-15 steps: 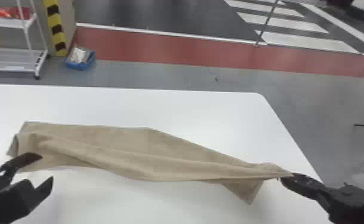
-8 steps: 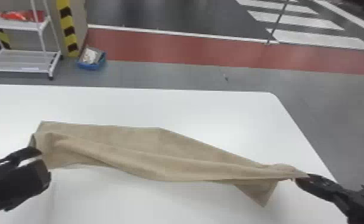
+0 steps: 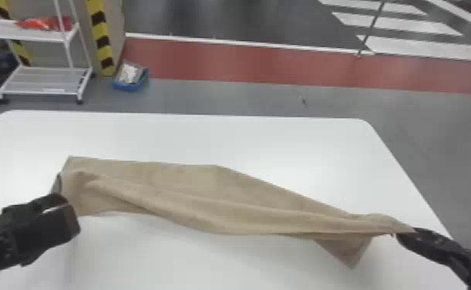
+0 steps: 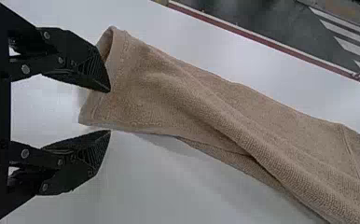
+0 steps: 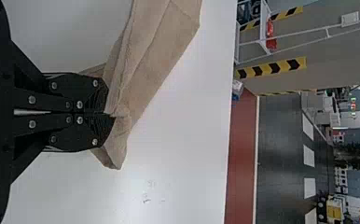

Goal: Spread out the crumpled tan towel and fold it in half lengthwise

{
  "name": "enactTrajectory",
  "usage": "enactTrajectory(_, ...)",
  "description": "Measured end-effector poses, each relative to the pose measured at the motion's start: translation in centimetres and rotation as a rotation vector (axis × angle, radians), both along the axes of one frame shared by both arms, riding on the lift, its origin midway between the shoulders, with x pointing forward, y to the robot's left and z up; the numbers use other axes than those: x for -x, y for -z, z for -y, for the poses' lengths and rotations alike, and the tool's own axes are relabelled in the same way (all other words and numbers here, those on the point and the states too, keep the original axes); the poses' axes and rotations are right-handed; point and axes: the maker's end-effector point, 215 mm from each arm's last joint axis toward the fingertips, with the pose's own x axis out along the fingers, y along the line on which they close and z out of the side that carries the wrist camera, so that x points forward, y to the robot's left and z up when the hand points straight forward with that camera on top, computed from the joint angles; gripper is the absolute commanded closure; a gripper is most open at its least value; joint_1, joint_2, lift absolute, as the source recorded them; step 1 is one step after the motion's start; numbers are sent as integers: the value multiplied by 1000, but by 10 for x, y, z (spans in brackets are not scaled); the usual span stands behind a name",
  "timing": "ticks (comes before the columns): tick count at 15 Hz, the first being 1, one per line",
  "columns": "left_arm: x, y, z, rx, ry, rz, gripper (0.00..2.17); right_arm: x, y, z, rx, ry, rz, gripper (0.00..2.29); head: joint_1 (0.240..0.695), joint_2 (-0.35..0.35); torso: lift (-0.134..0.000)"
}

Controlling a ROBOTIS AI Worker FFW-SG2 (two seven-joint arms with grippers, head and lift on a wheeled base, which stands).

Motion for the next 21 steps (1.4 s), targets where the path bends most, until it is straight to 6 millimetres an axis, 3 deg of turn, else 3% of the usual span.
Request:
enactTrajectory(7,0,3,8,-7,33,-42,714,1,2,2,-2,5,-3,1997,695,-192,-124)
enactTrajectory(18,-8,11,-12,-91,-9,-60,731,1,0,3,-2,6,1,1997,695,-162,-124)
enactTrajectory(19,-7,11,-12,-91,-8,-65,802,1,0,4,-2,7,1,1997,695,-163,-124)
enactTrajectory(20,-6,12,-12,-90,-9,-71,1298,1,0,4,-3,8,1,1997,695,-164,-124)
enactTrajectory(21,-6,13,-13,-89,-10,-75,1423,2,0,5,-3,9,1,1997,695,-165,-124)
